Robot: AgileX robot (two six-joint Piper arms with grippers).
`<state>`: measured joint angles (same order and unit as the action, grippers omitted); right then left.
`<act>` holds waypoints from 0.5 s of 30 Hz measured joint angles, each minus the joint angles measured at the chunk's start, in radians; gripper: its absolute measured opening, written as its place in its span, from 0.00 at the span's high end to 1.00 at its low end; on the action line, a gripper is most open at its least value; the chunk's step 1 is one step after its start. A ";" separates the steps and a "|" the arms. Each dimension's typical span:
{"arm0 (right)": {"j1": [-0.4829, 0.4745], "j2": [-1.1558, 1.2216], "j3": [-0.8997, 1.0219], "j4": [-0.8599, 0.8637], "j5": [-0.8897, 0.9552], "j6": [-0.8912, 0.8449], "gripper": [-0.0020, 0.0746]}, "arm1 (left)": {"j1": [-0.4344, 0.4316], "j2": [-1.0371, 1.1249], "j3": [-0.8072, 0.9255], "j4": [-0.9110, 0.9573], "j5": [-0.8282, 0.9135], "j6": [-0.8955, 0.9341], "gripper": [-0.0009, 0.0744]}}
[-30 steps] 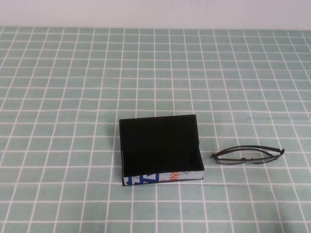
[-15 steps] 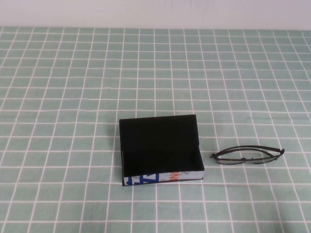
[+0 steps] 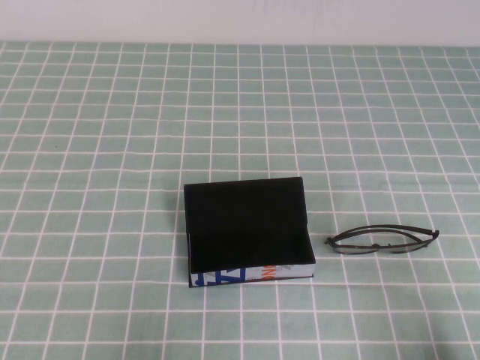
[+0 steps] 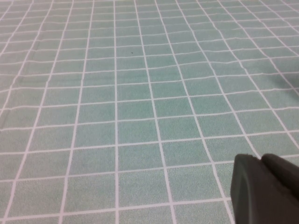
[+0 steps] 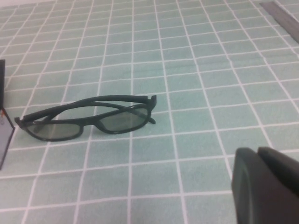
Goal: Return glasses to glasses case
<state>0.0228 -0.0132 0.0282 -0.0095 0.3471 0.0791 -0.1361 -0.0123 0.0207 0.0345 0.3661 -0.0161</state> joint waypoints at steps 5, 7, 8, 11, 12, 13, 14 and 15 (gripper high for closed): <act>0.000 0.000 0.000 -0.013 0.000 0.000 0.99 | 0.000 0.000 0.000 0.000 0.000 0.000 0.99; 0.000 0.000 0.000 -0.020 0.000 0.000 0.99 | 0.000 0.000 0.000 0.000 0.000 0.000 0.99; 0.000 0.000 0.000 -0.033 0.000 0.000 0.99 | 0.000 0.000 0.000 0.000 0.000 0.000 0.99; 0.000 0.000 0.000 -0.074 -0.019 0.000 0.99 | 0.000 0.000 0.000 0.000 0.000 0.000 0.99; 0.000 0.000 0.000 -0.079 -0.041 0.000 0.99 | 0.000 0.000 0.000 0.000 0.000 0.000 0.99; 0.000 0.000 0.000 -0.084 -0.070 0.000 0.99 | 0.000 0.000 0.000 0.000 0.000 0.000 0.99; 0.000 0.000 0.000 -0.088 -0.118 0.002 0.99 | 0.000 0.000 0.000 0.000 0.000 0.000 0.99; 0.000 0.000 0.000 -0.088 -0.174 0.002 0.99 | 0.000 0.000 0.000 0.000 0.000 0.000 0.99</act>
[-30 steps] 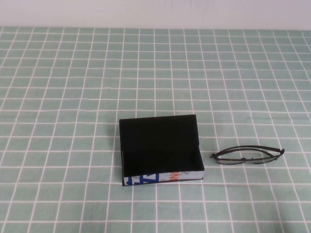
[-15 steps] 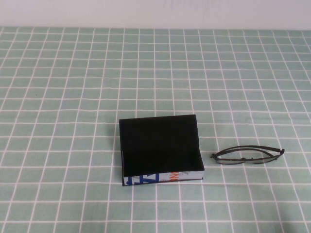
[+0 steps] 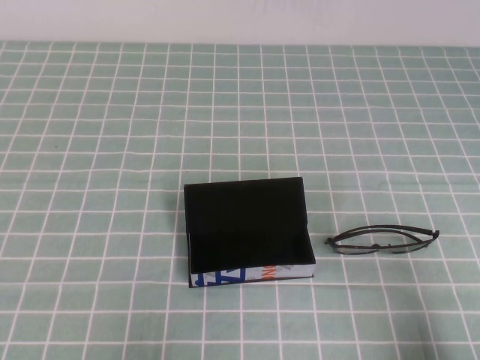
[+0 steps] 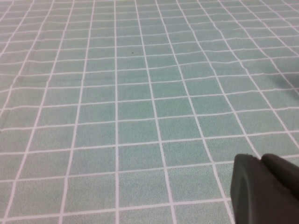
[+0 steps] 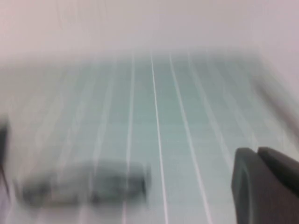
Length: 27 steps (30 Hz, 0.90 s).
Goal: Return glasses to glasses case
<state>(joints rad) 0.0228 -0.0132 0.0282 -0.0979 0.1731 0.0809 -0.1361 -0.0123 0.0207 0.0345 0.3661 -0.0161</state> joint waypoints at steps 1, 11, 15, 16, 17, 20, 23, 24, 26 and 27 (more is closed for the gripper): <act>0.000 0.000 0.000 0.000 -0.049 0.000 0.99 | 0.000 0.000 0.000 0.000 0.000 0.000 0.99; 0.000 0.000 0.000 0.034 -0.727 0.001 0.99 | 0.000 0.000 0.000 0.000 0.000 0.000 0.99; 0.000 -0.002 -0.013 0.203 -0.902 0.053 0.99 | 0.000 0.000 0.000 0.000 0.000 0.000 0.99; 0.000 -0.002 -0.040 0.259 -0.902 0.071 0.99 | 0.000 0.000 0.000 0.000 0.000 0.000 0.99; 0.000 -0.002 -0.082 0.330 -0.889 0.075 0.99 | 0.000 0.000 0.000 0.000 0.000 0.000 0.99; 0.000 -0.002 -0.269 0.504 -0.765 -0.035 0.99 | 0.000 0.000 0.000 0.000 0.000 0.000 0.99; 0.000 0.028 -0.500 0.660 -0.607 -0.276 0.99 | 0.000 0.000 0.000 0.000 0.000 0.000 0.99; 0.000 0.060 -0.581 0.712 -0.561 -0.377 0.99 | 0.000 0.000 0.000 0.000 0.000 0.000 0.99; 0.000 0.145 -0.728 0.814 -0.490 -0.589 0.99 | 0.000 0.000 0.000 0.000 0.000 0.000 0.99; 0.000 0.194 -0.793 0.882 -0.465 -0.700 0.99 | 0.000 0.000 0.000 0.000 0.000 0.000 0.99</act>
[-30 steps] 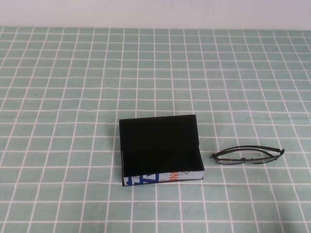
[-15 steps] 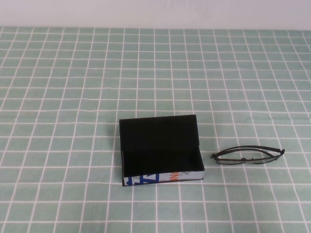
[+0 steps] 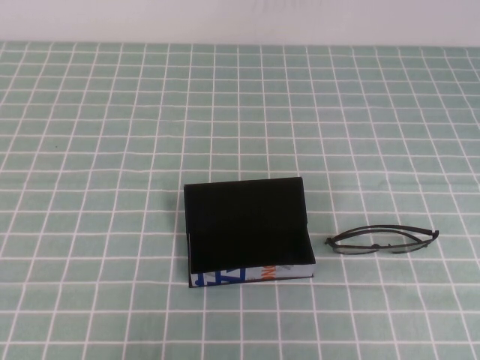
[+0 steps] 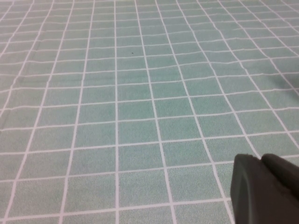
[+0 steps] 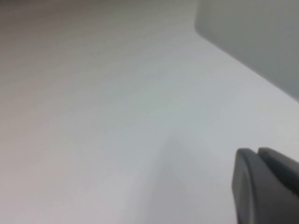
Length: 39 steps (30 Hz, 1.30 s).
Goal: Return glasses to glasses case
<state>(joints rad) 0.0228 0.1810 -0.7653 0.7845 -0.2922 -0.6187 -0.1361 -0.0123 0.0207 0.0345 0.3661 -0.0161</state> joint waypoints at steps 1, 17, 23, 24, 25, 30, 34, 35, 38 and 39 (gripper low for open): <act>0.000 0.041 -0.048 0.065 0.013 -0.092 0.99 | 0.000 0.000 0.000 0.000 0.000 0.000 0.99; 0.034 0.562 -0.564 0.947 -0.432 -1.445 0.99 | 0.000 0.000 0.000 0.000 0.000 0.000 0.99; 0.065 0.564 -0.573 0.947 0.210 -1.563 0.99 | 0.000 0.000 0.000 0.000 0.000 0.000 0.99; 0.065 0.564 -0.573 0.947 0.309 -1.548 0.99 | 0.000 0.000 0.000 0.000 0.000 0.000 0.99; 0.065 0.564 -0.573 0.947 0.378 -1.523 0.99 | 0.000 0.000 0.000 0.000 0.000 0.000 0.99; 0.065 0.564 -0.546 0.861 0.656 -1.156 0.99 | 0.000 0.000 0.000 0.000 0.000 0.000 0.99; 0.065 0.569 -0.511 0.586 0.842 -0.835 0.99 | 0.000 0.000 0.000 0.000 0.000 0.000 0.99; 0.065 0.576 -0.503 0.496 0.903 -0.748 0.99 | 0.000 0.000 0.000 0.000 0.000 0.000 0.99; 0.065 0.624 -0.495 0.187 1.104 -0.473 0.99 | 0.000 0.000 0.000 0.000 0.000 0.000 0.99; 0.065 0.649 -0.494 0.067 1.169 -0.377 0.99 | 0.000 0.000 0.000 0.000 0.000 0.000 0.99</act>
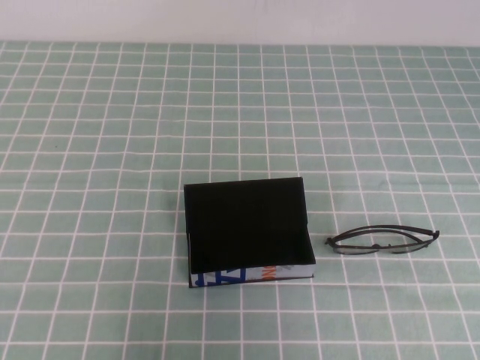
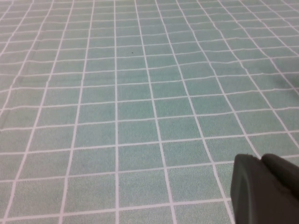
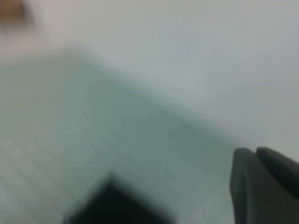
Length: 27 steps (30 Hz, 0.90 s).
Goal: Return glasses to glasses case
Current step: Pick up the glasses from the table
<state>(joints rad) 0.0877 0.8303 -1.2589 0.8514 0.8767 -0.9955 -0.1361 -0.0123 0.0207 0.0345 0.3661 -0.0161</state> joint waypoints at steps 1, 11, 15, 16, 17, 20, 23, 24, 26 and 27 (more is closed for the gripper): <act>0.000 0.023 0.001 -0.097 0.047 0.078 0.99 | 0.000 0.000 0.000 0.000 0.000 0.000 0.99; 0.000 0.269 0.010 -0.730 0.009 0.464 0.99 | 0.000 0.000 0.000 0.000 0.000 0.000 0.99; 0.000 0.340 0.010 -0.653 -0.095 0.187 0.99 | 0.000 0.000 0.000 0.000 0.000 0.000 0.99; 0.000 0.358 0.010 -0.627 -0.099 0.102 0.99 | 0.000 0.000 0.000 0.000 0.000 0.000 0.99; 0.000 0.379 0.010 -0.596 -0.101 0.000 0.99 | 0.000 0.000 0.000 0.000 0.000 0.000 0.99; 0.002 0.440 0.010 -0.482 -0.079 -0.285 0.99 | 0.000 0.000 0.000 0.000 0.000 0.000 0.99; 0.007 0.487 0.010 -0.376 -0.019 -0.563 0.99 | 0.000 0.000 0.000 0.000 0.000 0.000 0.99; 0.014 0.505 0.010 -0.358 0.013 -0.642 0.99 | 0.000 0.000 0.000 0.000 0.000 0.000 0.99; 0.032 0.537 0.010 -0.354 0.069 -0.715 0.99 | 0.000 0.000 0.000 0.000 0.000 0.000 0.99; 0.045 0.558 0.010 -0.355 0.099 -0.720 0.99 | 0.000 0.000 0.000 0.000 0.000 0.000 0.99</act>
<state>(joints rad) 0.1323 1.3879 -1.2488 0.4960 0.9758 -1.7153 -0.1361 -0.0123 0.0207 0.0345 0.3661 -0.0161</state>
